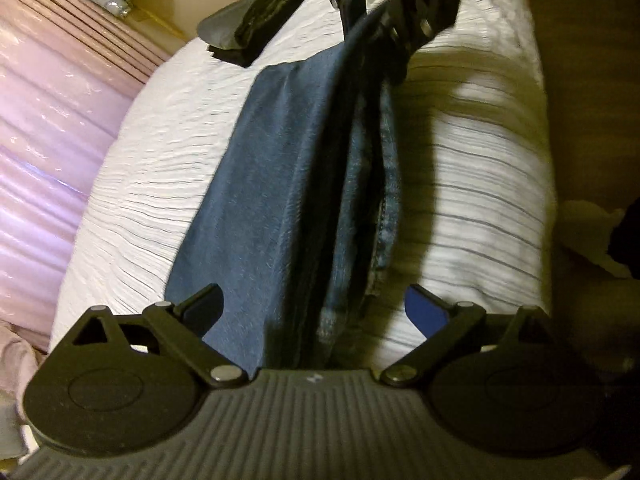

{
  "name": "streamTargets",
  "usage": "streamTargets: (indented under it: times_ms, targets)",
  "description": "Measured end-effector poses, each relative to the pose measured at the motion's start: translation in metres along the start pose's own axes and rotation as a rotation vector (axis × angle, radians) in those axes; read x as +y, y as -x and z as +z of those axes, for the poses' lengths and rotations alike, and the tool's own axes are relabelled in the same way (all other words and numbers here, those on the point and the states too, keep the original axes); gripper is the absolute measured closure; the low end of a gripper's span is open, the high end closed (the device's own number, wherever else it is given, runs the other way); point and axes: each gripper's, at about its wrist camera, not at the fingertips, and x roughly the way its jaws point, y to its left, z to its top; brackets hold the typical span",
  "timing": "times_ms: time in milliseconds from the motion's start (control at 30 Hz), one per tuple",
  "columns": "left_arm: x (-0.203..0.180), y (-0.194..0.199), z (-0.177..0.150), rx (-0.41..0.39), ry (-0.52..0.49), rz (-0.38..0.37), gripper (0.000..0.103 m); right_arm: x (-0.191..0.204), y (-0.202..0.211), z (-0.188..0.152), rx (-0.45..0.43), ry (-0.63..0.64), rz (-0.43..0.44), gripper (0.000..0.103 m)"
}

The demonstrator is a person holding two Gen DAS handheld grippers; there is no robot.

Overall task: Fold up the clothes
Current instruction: 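Grasp the jeans edge with the right tool while the left tool grasps beside it, then lift the jeans with both tools and carry them onto the black garment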

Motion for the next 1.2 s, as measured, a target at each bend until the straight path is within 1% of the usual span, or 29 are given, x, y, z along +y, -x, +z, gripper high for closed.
streamTargets:
  times_ms: [67,133,200,233,267,300,367,400,433,467,600,633,700,733,767,800,833,867,900,933,1000,1033,1067,1167,1200]
  targets:
    - [-0.002,-0.008,0.002,0.016,-0.015,0.033,0.007,-0.005,0.006,0.003,-0.004,-0.031,0.015,0.07]
    - [-0.002,-0.014,-0.001,0.04,-0.034,0.052,0.012,-0.009,0.012,0.005,-0.008,-0.049,0.023,0.07]
    - [0.002,-0.019,-0.004,0.065,-0.031,0.052,0.031,-0.007,0.014,0.004,-0.01,-0.038,0.021,0.07]
    - [0.006,-0.019,-0.006,0.071,-0.014,0.023,0.034,-0.005,0.013,0.002,-0.012,-0.028,0.016,0.07]
    - [0.009,-0.019,-0.006,0.075,-0.008,-0.006,0.042,-0.003,0.013,0.0,-0.015,-0.016,0.01,0.07]
    - [0.011,-0.018,-0.007,0.078,-0.006,-0.034,0.054,0.0,0.012,-0.002,-0.018,-0.004,0.003,0.07]
    - [0.014,-0.016,-0.006,0.083,-0.013,-0.061,0.06,0.006,0.01,-0.007,-0.026,0.023,-0.017,0.069]
    - [0.019,-0.015,-0.005,0.084,-0.004,-0.072,0.062,0.013,0.01,-0.01,-0.027,0.042,-0.041,0.062]
    - [0.024,-0.014,-0.004,0.083,0.006,-0.086,0.063,0.02,0.009,-0.014,-0.026,0.062,-0.067,0.039]
    - [0.03,-0.014,-0.002,0.082,0.015,-0.1,0.065,0.027,0.008,-0.018,-0.03,0.089,-0.088,0.025]
    - [0.052,-0.011,0.003,0.073,0.054,-0.144,0.067,0.045,-0.003,-0.028,-0.056,0.2,-0.151,0.024]
    - [0.056,-0.01,0.003,0.072,0.068,-0.155,0.067,0.048,-0.006,-0.031,-0.063,0.228,-0.165,0.025]
    - [0.061,-0.009,0.004,0.072,0.068,-0.169,0.067,0.046,-0.02,-0.031,-0.036,0.268,-0.192,0.027]
    - [0.061,-0.009,0.004,0.069,0.061,-0.174,0.067,0.045,-0.027,-0.032,-0.02,0.287,-0.205,0.051]
    - [0.06,-0.009,0.004,0.068,0.05,-0.174,0.066,0.043,-0.034,-0.032,-0.004,0.306,-0.218,0.062]
    - [0.057,-0.009,0.003,0.07,0.034,-0.168,0.064,0.039,-0.036,-0.031,0.002,0.302,-0.207,0.063]
    - [0.053,-0.009,0.002,0.073,0.015,-0.16,0.062,0.034,-0.033,-0.028,0.004,0.285,-0.191,0.07]
    - [0.047,-0.006,-0.001,0.074,-0.006,-0.149,0.057,0.03,-0.029,-0.026,0.0,0.268,-0.186,0.071]
    - [0.041,-0.006,-0.002,0.074,-0.037,-0.133,0.048,0.026,-0.024,-0.023,-0.005,0.255,-0.184,0.072]
    - [0.036,-0.007,-0.003,0.075,-0.071,-0.115,0.046,0.022,-0.019,-0.021,-0.012,0.244,-0.183,0.073]
    - [0.025,-0.009,-0.006,0.094,-0.137,-0.098,0.047,0.017,-0.01,-0.016,-0.02,0.234,-0.182,0.073]
    - [0.02,-0.011,-0.007,0.11,-0.169,-0.089,0.049,0.015,-0.007,-0.013,-0.022,0.231,-0.181,0.073]
    - [0.019,-0.012,-0.008,0.115,-0.189,-0.083,0.053,0.012,-0.005,-0.011,-0.024,0.226,-0.182,0.073]
    - [0.023,-0.006,-0.008,0.117,-0.193,-0.09,0.066,0.008,0.001,-0.005,-0.026,0.225,-0.181,0.074]
    - [0.026,-0.002,-0.008,0.114,-0.198,-0.083,0.069,0.007,0.002,-0.003,-0.025,0.225,-0.181,0.074]
